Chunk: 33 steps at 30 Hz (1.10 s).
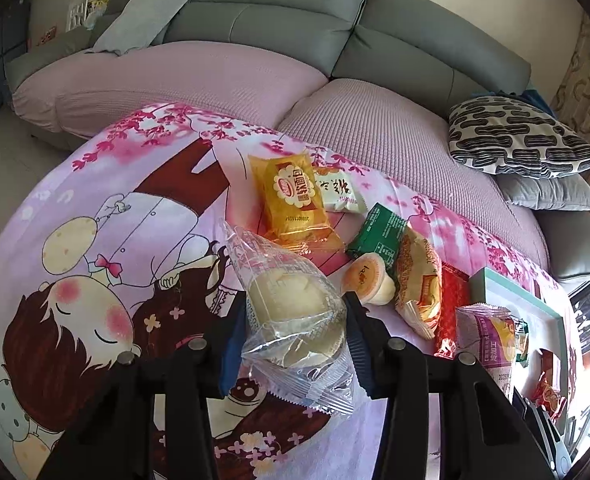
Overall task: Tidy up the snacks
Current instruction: 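Close the left tool on the clear-wrapped bun while the right tool closes on the pink Swiss roll pack, then carry the bun with the left tool while the right tool carries the Swiss roll over the tray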
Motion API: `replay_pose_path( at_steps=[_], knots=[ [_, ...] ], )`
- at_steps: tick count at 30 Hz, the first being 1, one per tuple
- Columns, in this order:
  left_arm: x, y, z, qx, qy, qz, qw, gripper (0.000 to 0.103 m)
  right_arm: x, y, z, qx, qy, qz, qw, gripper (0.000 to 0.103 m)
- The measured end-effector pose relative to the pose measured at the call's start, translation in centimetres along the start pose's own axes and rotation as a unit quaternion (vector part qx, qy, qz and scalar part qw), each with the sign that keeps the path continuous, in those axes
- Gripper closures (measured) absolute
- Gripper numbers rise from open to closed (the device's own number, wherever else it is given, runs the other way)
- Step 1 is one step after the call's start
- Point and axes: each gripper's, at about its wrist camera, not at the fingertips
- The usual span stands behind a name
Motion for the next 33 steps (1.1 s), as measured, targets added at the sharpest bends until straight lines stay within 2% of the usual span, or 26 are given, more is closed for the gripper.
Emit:
replay_pose_path(
  at_steps=[6, 14, 22, 33],
  knots=[
    [0.5, -1.4, 0.3, 0.019, 0.004, -0.009, 0.9998, 0.055, 0.7, -0.3, 0.1, 0.002, 0.009, -0.005, 1.0, 0.062],
    [2.9, -3.0, 0.7, 0.043, 0.023, -0.04, 0.998, 0.055, 3.2, -1.1, 0.5, 0.011, 0.037, -0.028, 0.999, 0.062],
    [6.4, -3.5, 0.6, 0.051, 0.05, -0.076, 0.9945, 0.055, 8.3, -2.4, 1.2, 0.028, 0.08, -0.076, 0.994, 0.062],
    [11.8, -3.8, -0.2, 0.06, 0.1, -0.123, 0.9856, 0.056, 15.9, -4.7, 1.5, 0.046, 0.147, -0.145, 0.977, 0.062]
  ],
)
Point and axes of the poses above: each gripper's, at about its wrist camera, not at the fingertips, and y roughly the way its jaws point, x to its right, z to its top, and after that the axes turned 3 degrees about y, right-handed
